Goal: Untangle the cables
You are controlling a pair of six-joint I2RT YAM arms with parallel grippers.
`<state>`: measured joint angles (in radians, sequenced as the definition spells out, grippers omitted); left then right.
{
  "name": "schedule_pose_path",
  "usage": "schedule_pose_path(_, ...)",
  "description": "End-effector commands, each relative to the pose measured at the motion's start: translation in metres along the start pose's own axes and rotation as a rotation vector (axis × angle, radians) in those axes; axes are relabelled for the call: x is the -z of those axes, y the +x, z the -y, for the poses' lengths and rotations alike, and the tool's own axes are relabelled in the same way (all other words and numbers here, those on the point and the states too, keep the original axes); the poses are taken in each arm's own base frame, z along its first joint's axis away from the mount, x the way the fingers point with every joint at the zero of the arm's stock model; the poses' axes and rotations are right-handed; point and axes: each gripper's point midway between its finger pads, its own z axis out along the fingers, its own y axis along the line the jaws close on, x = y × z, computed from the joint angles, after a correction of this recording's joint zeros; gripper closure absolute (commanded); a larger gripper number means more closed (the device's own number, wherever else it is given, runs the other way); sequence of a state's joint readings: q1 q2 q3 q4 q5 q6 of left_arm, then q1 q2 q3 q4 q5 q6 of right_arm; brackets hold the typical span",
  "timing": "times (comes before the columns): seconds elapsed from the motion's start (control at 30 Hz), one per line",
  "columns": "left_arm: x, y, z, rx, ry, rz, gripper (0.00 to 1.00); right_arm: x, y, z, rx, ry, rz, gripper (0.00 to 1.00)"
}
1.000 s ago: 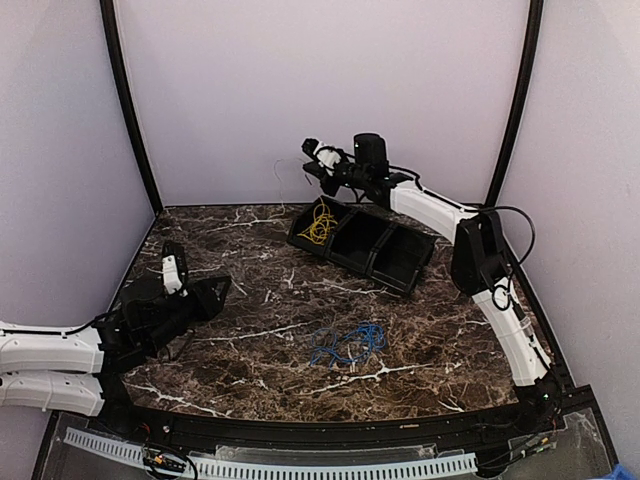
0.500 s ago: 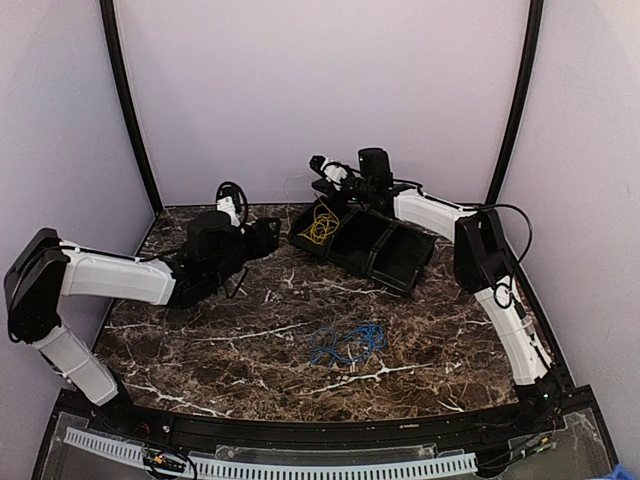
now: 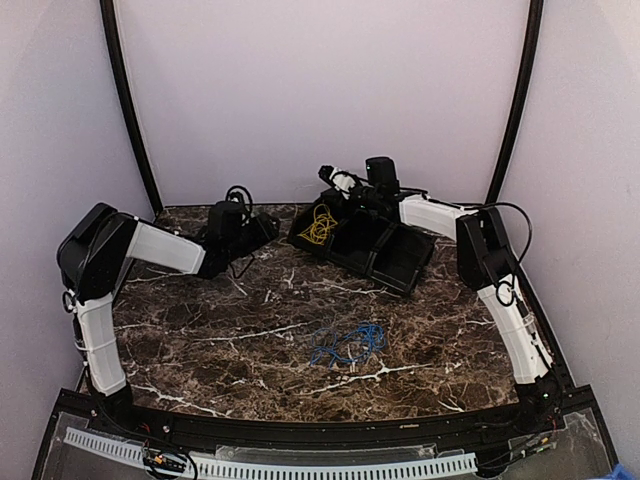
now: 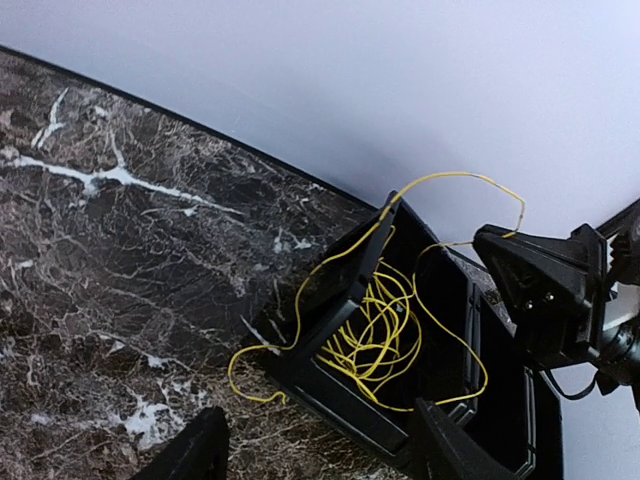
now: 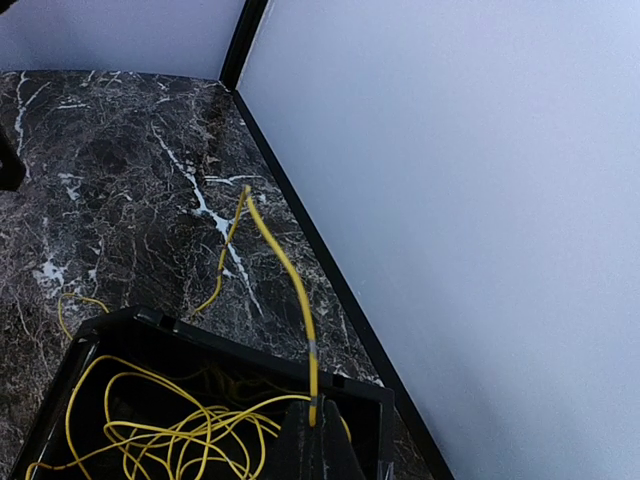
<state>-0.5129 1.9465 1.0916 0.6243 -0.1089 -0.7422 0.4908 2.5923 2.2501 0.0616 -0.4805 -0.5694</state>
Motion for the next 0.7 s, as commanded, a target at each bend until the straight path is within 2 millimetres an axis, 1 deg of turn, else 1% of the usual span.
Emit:
schedule_pose_path(0.0, -0.015, -0.001, -0.006, 0.157, 0.076, -0.048, 0.37, 0.002, -0.018, 0.001, 0.037, -0.001, 0.046, 1.0)
schedule_pose_path(0.1, -0.029, 0.005, -0.02, 0.208, 0.081, -0.076, 0.4, 0.004, -0.018, 0.0, 0.04, -0.003, 0.045, 1.0)
schedule_pose_path(0.23, -0.043, 0.012, -0.031, 0.269, 0.108, -0.105, 0.48, 0.003, -0.015, -0.002, 0.042, -0.005, 0.041, 1.0)
schedule_pose_path(0.43, -0.058, 0.022, -0.034, 0.33, 0.153, -0.143, 0.58, 0.001, -0.01, -0.003, 0.036, -0.007, 0.034, 1.0)
schedule_pose_path(0.57, -0.063, 0.034, -0.038, 0.38, 0.155, -0.174, 0.65, 0.0, -0.009, -0.003, 0.041, 0.0, 0.033, 1.0)
schedule_pose_path(0.67, -0.065, 0.038, -0.039, 0.405, 0.165, -0.184, 0.67, -0.001, -0.008, -0.003, 0.041, 0.001, 0.033, 1.0)
